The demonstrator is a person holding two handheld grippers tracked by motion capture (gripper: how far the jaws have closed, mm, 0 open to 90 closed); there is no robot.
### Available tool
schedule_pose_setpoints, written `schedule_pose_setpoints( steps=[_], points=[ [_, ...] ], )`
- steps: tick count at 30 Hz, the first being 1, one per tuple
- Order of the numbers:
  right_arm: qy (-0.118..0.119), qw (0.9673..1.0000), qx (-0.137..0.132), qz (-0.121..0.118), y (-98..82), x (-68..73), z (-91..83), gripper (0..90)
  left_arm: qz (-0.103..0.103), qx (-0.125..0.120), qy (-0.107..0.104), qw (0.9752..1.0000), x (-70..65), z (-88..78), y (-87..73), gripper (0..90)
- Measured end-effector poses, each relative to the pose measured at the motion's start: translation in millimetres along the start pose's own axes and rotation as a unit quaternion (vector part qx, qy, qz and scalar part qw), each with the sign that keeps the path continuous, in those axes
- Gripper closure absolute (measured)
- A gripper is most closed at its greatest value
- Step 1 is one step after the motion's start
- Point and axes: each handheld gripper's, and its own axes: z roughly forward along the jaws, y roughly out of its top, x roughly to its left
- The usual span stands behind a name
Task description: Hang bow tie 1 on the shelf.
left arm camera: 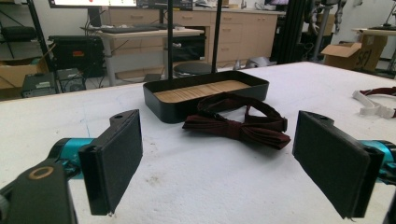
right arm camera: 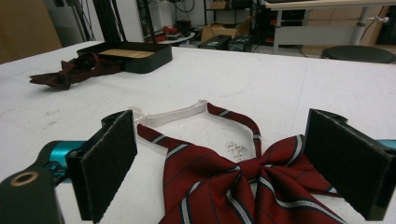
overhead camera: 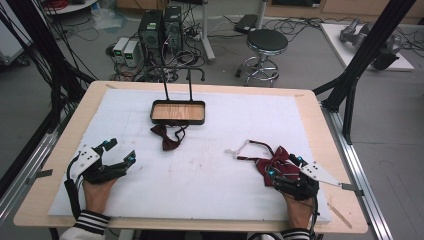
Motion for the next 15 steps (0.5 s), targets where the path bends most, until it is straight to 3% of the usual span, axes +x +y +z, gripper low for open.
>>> schedule_pose_setpoints(
  steps=[4, 15],
  points=[
    [0.005, 0.9999, 0.003, 0.010, 0.1, -1.1, -0.2, 9.1, -0.001, 0.000, 0.000, 1.0000, 0.2, -0.3, 0.0, 16.2],
    [0.004, 0.9999, 0.006, 0.008, 0.5, -1.2, 0.5, 9.1, -0.010, -0.005, 0.001, 0.9999, 1.7, -0.9, -0.3, 16.1]
  ],
)
